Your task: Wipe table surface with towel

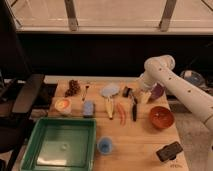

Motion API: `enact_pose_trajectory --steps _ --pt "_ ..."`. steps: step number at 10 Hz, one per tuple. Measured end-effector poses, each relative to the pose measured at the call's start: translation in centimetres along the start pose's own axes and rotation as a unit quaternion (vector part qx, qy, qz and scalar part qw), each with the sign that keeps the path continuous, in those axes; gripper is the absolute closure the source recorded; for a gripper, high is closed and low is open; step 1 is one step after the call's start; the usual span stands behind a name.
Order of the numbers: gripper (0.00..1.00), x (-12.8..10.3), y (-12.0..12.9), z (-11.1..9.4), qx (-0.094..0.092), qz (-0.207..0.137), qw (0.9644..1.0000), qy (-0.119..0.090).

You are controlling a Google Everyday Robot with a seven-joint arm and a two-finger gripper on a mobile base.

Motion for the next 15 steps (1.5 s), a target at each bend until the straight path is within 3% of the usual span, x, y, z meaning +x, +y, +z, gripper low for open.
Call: enact_pose_trajectory --steps 2,4,7,11,15 --pt "0.2 0.0 -0.1 0.0 0.001 0.0 1.0 0.0" --pt "0.2 -0.3 -0.9 -0.1 0.006 -0.021 0.9998 0.001" --pt "0.2 -4.5 -4.2 1.3 0.015 -0.087 0.9961 -0.004" --pt "0.2 -12.7 -7.7 4.4 0.023 -0.166 0.9849 -0.044" --pt "0.2 -16.4 -9.4 8.2 0.012 -0.212 0.9747 -0.071"
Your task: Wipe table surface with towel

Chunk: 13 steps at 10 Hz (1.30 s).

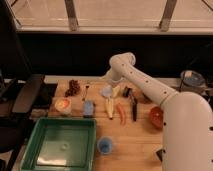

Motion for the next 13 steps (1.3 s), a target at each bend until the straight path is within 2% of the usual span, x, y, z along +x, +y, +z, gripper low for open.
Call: enact_pose_trajectory --steps 4,7,8,10,13 --pt "0.2 1.1 -0.2 3.8 -0.021 -0.001 0.9997 -0.012" --pt "0.2 3.2 0.5 5.3 -0.036 0.02 0.999 -0.016" --pt "0.24 3.6 0.7 5.9 -0.041 0.024 0.9987 -0.017" --pt "0.45 4.5 1.3 6.7 -0.05 0.031 0.9981 -0.019" --pt "0.74 5.0 1.7 5.9 -0.052 0.036 0.9978 -0.021"
